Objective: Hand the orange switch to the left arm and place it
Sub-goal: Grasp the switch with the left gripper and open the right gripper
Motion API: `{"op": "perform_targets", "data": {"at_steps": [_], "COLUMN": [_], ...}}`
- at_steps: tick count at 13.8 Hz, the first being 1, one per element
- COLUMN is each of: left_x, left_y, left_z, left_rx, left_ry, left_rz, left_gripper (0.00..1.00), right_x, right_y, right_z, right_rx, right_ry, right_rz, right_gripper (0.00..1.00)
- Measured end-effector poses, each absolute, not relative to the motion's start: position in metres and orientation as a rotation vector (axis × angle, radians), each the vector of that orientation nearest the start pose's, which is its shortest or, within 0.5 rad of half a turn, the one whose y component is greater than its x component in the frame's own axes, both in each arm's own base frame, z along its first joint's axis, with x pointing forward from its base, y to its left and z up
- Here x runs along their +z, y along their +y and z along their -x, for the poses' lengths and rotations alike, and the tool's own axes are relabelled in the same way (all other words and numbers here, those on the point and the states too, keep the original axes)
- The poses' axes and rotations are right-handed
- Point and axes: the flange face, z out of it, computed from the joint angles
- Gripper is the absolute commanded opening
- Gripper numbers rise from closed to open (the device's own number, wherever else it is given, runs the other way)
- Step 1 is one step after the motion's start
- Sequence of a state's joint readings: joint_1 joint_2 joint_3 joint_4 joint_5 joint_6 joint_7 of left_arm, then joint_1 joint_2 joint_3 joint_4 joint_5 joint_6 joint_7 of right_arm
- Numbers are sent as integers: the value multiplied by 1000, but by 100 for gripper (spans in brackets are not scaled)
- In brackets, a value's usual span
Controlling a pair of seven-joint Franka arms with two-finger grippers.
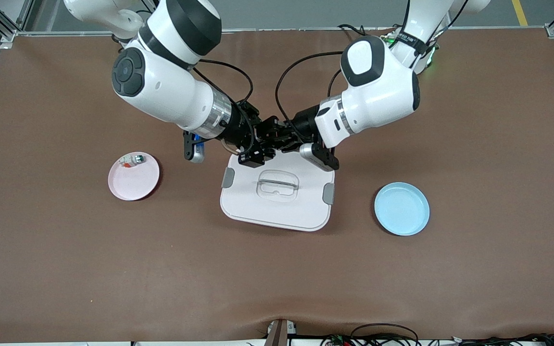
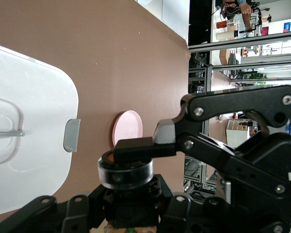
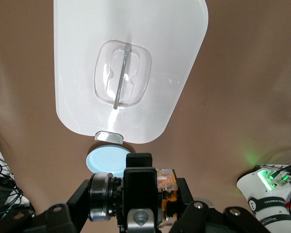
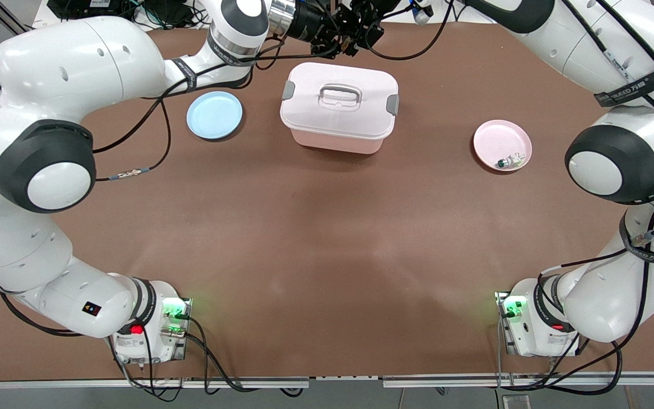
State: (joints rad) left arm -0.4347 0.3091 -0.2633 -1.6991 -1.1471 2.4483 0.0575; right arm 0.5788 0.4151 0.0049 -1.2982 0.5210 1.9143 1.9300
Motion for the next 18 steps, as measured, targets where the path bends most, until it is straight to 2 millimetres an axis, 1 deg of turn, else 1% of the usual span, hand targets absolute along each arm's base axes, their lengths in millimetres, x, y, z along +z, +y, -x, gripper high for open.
{"op": "perform_targets", "data": {"at_steps": [1,2,3,4,5,10,13,16,18], "left_x": [469,469,469,469,469,473,473,474,475], "left_y": [-424,-424,-424,-424,-424,-424,-422,-422,-420], "left_z": [-534,-534,-534,-534,-534,-535,-537,-537,-539], "left_rx": [55,55,55,55,55,68,69,69,73], "left_ry": [55,55,55,55,54,43,43,42,40], "left_rz": [-2106,-2106,-2106,-2106,-2106,-2101,-2100,-2099,-2097], "left_gripper": [0,0,0,0,0,0,0,0,0], "right_x": [538,538,538,538,538,532,532,533,531], "right_y": [417,417,417,417,417,418,418,416,412], "right_z": [-568,-568,-568,-568,-568,-569,-569,-570,-572], "right_rx": [593,593,593,593,593,597,596,574,570], "right_ry": [1841,1841,1841,1841,1841,1848,1844,1760,1719], "right_rz": [2025,2025,2025,2025,2025,2029,2031,2091,2133], "right_gripper": [0,17,55,92,100,100,100,100,100]}}
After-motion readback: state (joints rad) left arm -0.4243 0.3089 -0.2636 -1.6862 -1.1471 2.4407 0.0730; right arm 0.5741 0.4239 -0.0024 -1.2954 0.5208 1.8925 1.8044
